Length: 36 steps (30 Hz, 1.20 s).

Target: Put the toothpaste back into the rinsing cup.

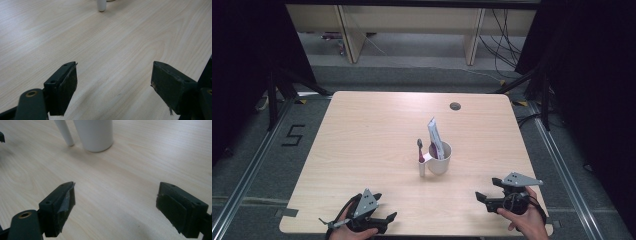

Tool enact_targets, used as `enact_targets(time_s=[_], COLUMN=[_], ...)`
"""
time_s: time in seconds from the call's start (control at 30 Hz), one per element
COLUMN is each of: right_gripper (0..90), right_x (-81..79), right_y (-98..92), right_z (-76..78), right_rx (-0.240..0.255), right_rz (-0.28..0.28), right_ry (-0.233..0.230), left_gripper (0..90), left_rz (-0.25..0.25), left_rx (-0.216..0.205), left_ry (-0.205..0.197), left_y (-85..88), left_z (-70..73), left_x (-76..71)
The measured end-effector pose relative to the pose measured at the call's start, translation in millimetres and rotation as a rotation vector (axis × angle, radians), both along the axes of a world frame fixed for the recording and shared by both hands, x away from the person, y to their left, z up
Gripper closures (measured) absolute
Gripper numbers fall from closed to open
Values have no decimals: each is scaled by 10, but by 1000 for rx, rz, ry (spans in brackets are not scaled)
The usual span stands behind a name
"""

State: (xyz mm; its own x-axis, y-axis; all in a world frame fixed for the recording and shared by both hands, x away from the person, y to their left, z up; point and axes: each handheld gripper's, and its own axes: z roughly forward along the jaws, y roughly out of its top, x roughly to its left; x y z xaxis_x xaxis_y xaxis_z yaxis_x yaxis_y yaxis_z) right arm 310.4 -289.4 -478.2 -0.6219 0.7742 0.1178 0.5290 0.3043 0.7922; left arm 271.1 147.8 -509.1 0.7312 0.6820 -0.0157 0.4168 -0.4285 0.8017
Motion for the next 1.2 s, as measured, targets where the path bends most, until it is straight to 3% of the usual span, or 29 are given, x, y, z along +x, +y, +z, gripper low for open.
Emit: enact_targets(time_s=[0.03, 0.07, 0.1, 0.13, 0.17, 0.2, 0.23, 0.3, 0.37, 0.53, 0.67, 0.73, 0.77, 0.8, 0.83, 0.87, 0.93, 0.97, 1.0, 1.03, 1.1, 1.13, 1.17, 1.2], right_gripper=[163, 163, 163, 163, 163, 163, 163, 163, 163, 163, 164, 164, 164, 164, 164, 164, 164, 164, 164, 165, 164, 165, 165, 165], right_x=[-27, -24, -52, -59, -78, -71, -92, -109, -154, -191, -244, -247, -281, -269, -280, -288, -318, -326, -326, -314, -332, -331, -356, -351], right_y=[6, -4, 6, -1, 2, -14, -7, -22, -8, -42, -52, -68, -57, -78, -79, -85, -82, -84, -90, -111, -115, -124, -110, -116], right_z=[-4, -13, -16, -25, -30, -38, -44, -55, -58, -71, -86, -93, -89, -92, -100, -102, -102, -109, -119, -123, -125, -129, -128, -138], right_rx=[7, -11, -6, -20, -21, -45, -34, -53, -34, -82, -87, -99, -84, -108, -91, -101, -101, -102, -99, -118, -122, -127, -112, -118], right_rz=[-2, 3, -3, -2, -8, 5, -2, 11, -7, 14, 5, 22, -4, 9, 9, 10, -11, -14, -4, 17, 10, 14, -6, 3], right_ry=[27, 10, 43, 33, 54, 26, 50, 37, 62, 43, 59, 39, 76, 39, 58, 49, 80, 78, 81, 60, 77, 60, 90, 84], left_gripper=[208, 207, 207, 207, 207, 206, 206, 204, 204, 200, 197, 195, 195, 194, 194, 194, 194, 194, 194, 194, 194, 194, 194, 194], left_rz=[0, -5, -6, -5, 1, -6, -2, -2, 2, -2, 4, 4, 4, 0, -1, 3, 2, -5, 6, 10, 9, 6, 6, 7], left_rx=[3, 16, 18, 13, -11, -1, 3, 16, 2, 17, 0, 3, 3, 4, 1, 5, 0, 3, -23, -22, -22, -28, -28, -20], left_ry=[0, 1, -1, 0, 3, 5, 2, -1, 1, -1, 1, 1, 1, 1, 2, 0, 1, 3, 4, 2, 2, -3, -3, 1], left_y=[0, 7, 7, 4, -10, -1, 1, 8, 1, 10, 2, 2, 2, 3, 2, 3, 0, 2, -16, -20, -21, -23, -24, -22], left_z=[-1, 1, 0, -1, -7, -2, -2, 1, -2, 1, -2, -2, -2, -1, -1, -2, -3, -1, -12, -13, -15, -22, -23, -17], left_x=[2, 7, 5, 4, -2, 1, 3, 4, 0, 4, -2, -2, -3, -3, -4, -2, -4, -2, -6, -9, -9, -4, -4, -7])
